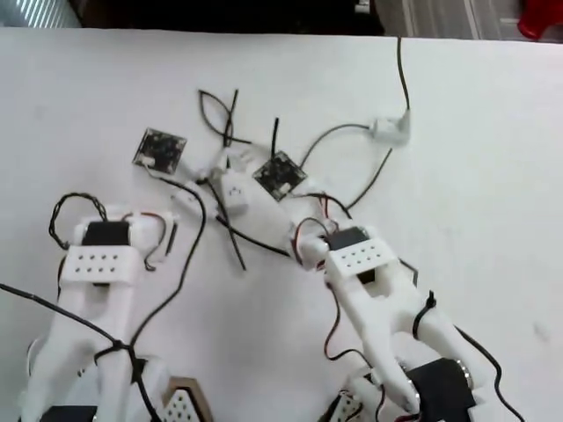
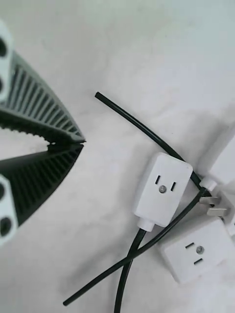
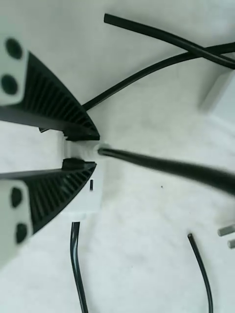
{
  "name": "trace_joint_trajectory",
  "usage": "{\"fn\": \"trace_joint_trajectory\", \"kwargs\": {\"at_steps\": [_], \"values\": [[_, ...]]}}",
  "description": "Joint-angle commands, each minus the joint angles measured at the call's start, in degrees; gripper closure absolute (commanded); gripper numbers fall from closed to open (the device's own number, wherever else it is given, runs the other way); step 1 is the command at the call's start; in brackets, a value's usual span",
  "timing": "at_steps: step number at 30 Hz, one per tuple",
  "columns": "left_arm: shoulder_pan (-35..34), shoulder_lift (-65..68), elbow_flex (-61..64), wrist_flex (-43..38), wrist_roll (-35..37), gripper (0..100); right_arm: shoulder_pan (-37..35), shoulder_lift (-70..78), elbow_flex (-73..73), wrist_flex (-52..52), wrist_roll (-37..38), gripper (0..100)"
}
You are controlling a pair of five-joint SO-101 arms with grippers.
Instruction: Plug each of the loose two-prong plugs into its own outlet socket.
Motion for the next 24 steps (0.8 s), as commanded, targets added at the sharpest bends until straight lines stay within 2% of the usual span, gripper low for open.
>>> {"fn": "trace_joint_trajectory", "kwargs": {"at_steps": [1, 5, 14, 24], "values": [[-0.6, -1.9, -0.1, -0.9, 0.4, 98, 0.4, 1.8, 0.3, 0.1, 0.6, 98.2], [-0.6, -1.9, -0.1, -0.9, 0.4, 98, 1.4, 0.0, 0.4, 0.3, 0.6, 98.2], [-0.6, -1.8, 0.0, -0.9, 0.4, 98, 11.6, -12.4, 0.2, -0.4, 0.4, 98.2], [-0.6, -1.8, 0.0, -0.9, 0.4, 98, 21.4, -13.6, 0.2, -14.5, 0.3, 98.1]]}}
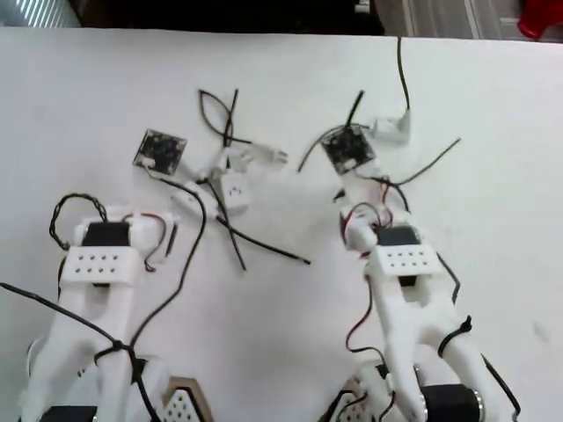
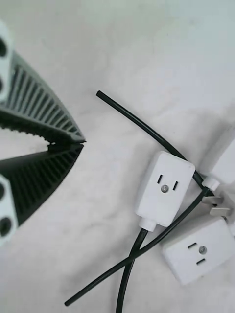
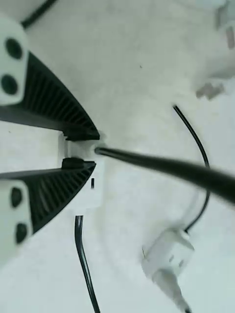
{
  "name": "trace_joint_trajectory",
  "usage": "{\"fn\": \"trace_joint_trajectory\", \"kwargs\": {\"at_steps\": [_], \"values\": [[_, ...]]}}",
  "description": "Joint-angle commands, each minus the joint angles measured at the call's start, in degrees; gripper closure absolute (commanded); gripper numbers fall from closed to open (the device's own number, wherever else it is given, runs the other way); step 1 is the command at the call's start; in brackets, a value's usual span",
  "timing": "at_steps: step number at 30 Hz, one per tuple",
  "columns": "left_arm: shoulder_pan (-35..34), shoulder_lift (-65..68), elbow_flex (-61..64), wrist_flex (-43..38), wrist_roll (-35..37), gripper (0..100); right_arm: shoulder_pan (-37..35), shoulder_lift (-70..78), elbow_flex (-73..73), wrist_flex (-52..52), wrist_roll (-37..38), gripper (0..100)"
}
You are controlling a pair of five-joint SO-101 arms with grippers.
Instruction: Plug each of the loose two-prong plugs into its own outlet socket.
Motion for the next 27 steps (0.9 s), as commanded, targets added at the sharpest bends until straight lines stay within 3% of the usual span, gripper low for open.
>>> {"fn": "trace_joint_trajectory", "kwargs": {"at_steps": [1, 4, 9, 23, 27], "values": [[-0.6, -1.8, -0.3, -0.9, 0.4, 98, 3.9, -2.1, -0.7, -5.8, 0.2, 98.1], [-0.6, -1.8, -0.3, -0.9, 0.4, 98, 6.1, 1.6, -3.0, -8.1, -0.7, 98.1], [-0.6, -1.8, -0.3, -0.8, 0.4, 98, 9.7, 14.5, -14.7, -6.6, -9.8, 98.1], [-0.6, -2.2, 0.8, -1.0, 0.3, 98, 9.9, 38.6, -37.5, -4.9, -10.5, 97.5], [-0.6, -2.2, 0.8, -1.0, 0.3, 98, 9.6, 39.5, -41.0, 0.7, -10.5, 86.0]]}}
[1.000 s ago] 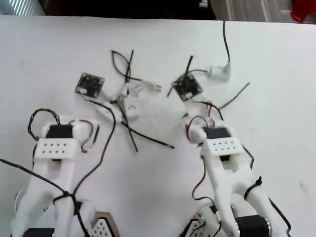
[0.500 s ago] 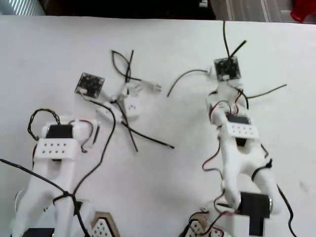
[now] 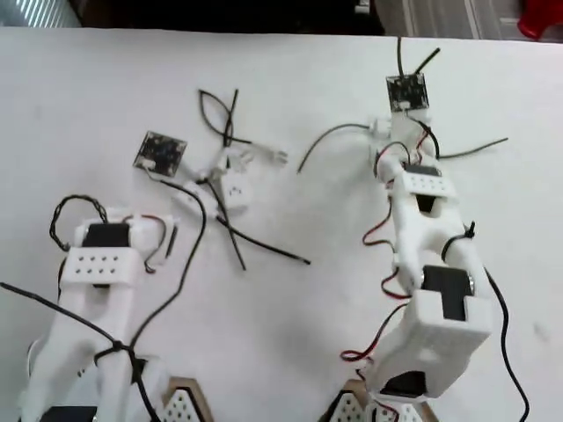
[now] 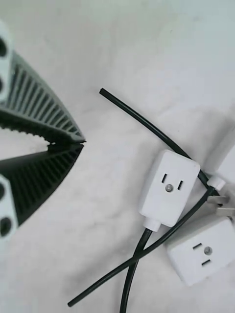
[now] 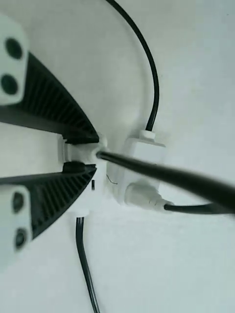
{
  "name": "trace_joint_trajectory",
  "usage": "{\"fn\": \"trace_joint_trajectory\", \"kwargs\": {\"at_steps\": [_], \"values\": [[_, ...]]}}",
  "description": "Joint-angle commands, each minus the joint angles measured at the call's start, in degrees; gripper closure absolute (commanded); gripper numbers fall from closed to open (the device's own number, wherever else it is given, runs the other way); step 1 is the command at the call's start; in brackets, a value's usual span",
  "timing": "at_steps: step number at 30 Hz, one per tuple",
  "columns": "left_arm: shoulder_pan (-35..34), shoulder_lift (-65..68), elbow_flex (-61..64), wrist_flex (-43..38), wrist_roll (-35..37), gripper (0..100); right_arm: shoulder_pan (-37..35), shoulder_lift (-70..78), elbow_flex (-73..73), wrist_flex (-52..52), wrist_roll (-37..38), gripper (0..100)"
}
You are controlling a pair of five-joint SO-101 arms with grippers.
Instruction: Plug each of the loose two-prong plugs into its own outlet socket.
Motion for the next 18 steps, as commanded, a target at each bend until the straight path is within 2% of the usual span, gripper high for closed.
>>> {"fn": "trace_joint_trajectory", "kwargs": {"at_steps": [1, 4, 10, 16, 18], "values": [[-0.6, -2.2, 0.1, -1.0, 0.3, 98, 0.1, -0.8, -6.2, 6.8, -0.4, 83.6], [-0.6, -2.2, 0.1, -1.0, 0.3, 98, 0.0, -0.8, -10.4, 13.3, -0.4, 82.6], [-0.6, -2.2, 0.2, -1.0, 0.2, 98, 0.0, -0.9, -13.9, 20.0, -0.4, 83.1], [-0.6, -2.2, 0.3, -1.0, 0.2, 98, -1.5, -8.0, -13.7, 27.9, -0.4, 94.3], [-0.6, -2.2, 0.3, -1.0, 0.2, 98, -1.5, -12.7, -13.7, 31.1, -0.4, 94.7]]}}
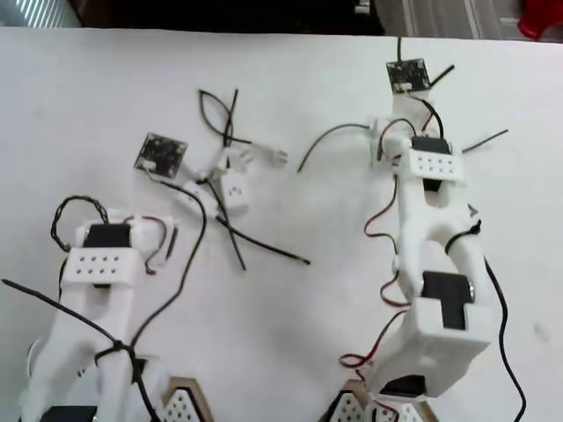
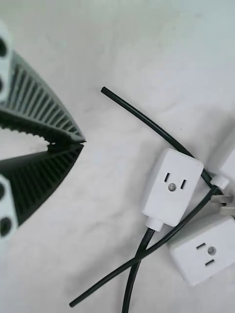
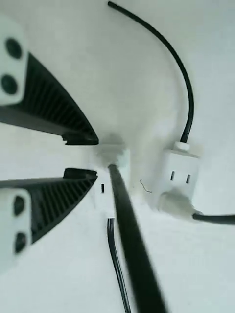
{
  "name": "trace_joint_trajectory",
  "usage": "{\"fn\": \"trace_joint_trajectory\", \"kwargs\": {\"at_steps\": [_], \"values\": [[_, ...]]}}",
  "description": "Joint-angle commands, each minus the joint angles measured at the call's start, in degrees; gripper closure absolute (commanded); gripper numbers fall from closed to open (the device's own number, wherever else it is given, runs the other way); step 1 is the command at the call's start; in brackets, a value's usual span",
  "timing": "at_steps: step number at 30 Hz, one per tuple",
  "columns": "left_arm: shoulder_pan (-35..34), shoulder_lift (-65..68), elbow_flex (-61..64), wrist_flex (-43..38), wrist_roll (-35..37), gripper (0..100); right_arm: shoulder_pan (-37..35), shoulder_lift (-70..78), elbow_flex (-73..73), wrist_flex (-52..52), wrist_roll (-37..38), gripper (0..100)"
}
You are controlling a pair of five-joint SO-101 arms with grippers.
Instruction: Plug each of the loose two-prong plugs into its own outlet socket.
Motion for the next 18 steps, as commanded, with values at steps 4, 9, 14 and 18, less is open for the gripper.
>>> {"fn": "trace_joint_trajectory", "kwargs": {"at_steps": [4, 9, 14, 18], "values": [[-0.6, -2.2, -0.1, -1.0, 0.2, 98, -0.7, -17.5, -2.5, 11.8, -0.4, 86.4], [-0.2, -2.1, -0.1, -1.0, 0.2, 98, -1.3, -24.2, -2.5, 23.6, -0.4, 80.1], [-0.6, -2.1, -0.2, -1.1, 0.4, 98, -5.6, -26.0, -2.5, 33.7, -0.4, 80.1], [-0.7, -2.2, -0.3, -1.1, 0.5, 98, -11.1, -24.9, -1.5, 32.9, -0.4, 80.1]]}}
